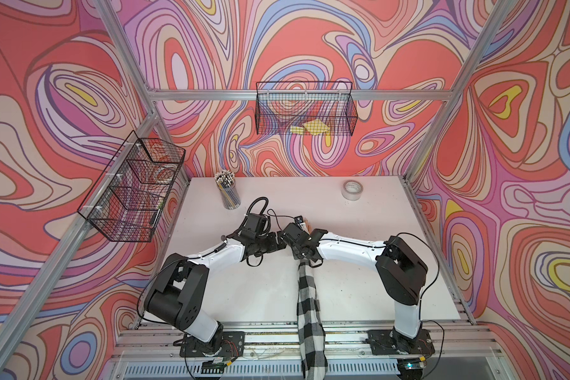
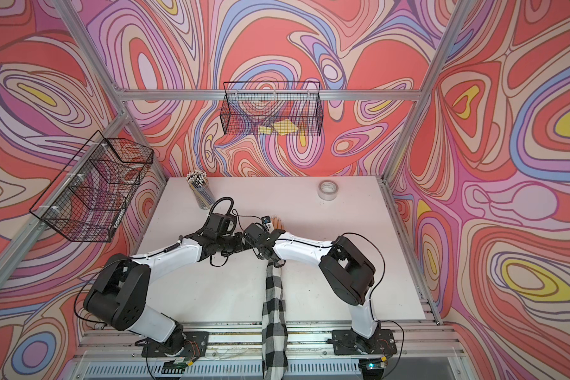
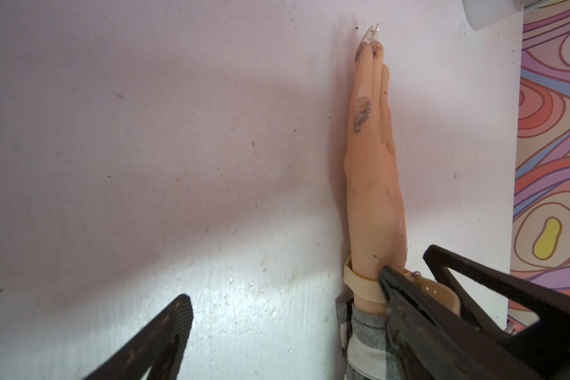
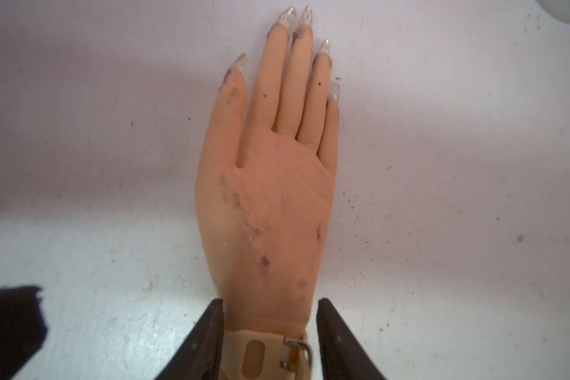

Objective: Take off the watch
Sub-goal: Untie the watch from the hand.

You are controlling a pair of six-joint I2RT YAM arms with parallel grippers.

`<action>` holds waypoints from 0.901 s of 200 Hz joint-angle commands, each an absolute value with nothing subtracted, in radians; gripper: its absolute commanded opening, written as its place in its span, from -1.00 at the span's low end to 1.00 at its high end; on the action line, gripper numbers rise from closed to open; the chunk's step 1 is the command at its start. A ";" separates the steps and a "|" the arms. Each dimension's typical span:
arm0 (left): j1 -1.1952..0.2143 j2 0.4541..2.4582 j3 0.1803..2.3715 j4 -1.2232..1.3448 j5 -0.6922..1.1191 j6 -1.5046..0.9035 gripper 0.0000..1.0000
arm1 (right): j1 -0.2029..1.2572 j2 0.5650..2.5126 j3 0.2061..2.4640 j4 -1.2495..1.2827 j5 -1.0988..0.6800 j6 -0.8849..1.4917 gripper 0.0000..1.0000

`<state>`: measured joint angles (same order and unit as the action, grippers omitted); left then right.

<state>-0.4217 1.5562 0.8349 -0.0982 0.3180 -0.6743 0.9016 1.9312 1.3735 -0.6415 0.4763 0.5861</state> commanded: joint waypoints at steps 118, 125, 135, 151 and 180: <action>-0.420 1.560 0.841 -0.072 0.383 -0.683 0.87 | 0.877 1.839 1.311 -0.613 0.479 0.670 -0.20; -0.420 1.561 0.839 -0.069 0.385 -0.685 0.87 | 0.874 1.834 1.303 -0.607 0.475 0.674 -0.22; -0.419 1.560 0.838 -0.066 0.386 -0.690 0.87 | 0.869 1.827 1.294 -0.599 0.468 0.679 -0.25; -0.421 1.559 0.835 -0.063 0.392 -0.696 0.87 | 0.863 1.819 1.282 -0.587 0.459 0.683 -0.29; -0.427 1.550 0.828 -0.066 0.396 -0.701 0.86 | 0.856 1.821 1.273 -0.575 0.440 0.690 -0.35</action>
